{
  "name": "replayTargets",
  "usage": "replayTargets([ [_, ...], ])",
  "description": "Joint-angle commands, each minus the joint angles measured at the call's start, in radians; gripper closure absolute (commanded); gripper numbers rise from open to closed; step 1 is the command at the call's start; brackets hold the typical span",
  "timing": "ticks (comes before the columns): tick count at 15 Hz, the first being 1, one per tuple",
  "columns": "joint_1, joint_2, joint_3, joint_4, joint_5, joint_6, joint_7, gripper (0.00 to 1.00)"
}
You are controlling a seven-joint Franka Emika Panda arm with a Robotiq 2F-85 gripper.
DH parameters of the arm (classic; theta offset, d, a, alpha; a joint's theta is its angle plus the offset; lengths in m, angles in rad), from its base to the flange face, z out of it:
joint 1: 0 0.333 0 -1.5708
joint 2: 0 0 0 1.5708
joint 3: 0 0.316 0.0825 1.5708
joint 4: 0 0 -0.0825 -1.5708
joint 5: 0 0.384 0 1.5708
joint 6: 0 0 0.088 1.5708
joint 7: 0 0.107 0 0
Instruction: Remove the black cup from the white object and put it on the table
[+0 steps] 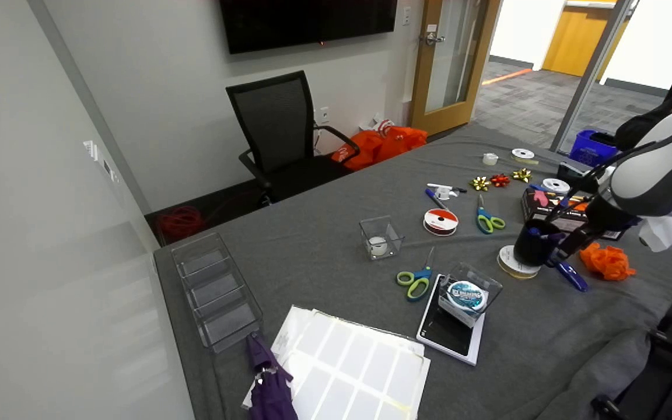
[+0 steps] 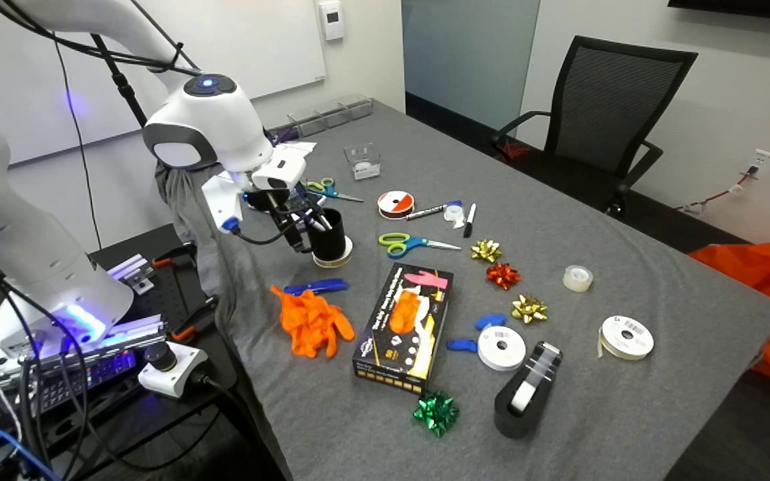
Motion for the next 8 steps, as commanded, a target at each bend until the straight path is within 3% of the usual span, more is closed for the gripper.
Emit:
replayTargets([
  [1,-0.005,0.009,0.037,0.004,0.187,-0.002,-0.145,0.00],
  [8,0.003,0.071,0.084,0.049,0.465,0.058,-0.328,0.00],
])
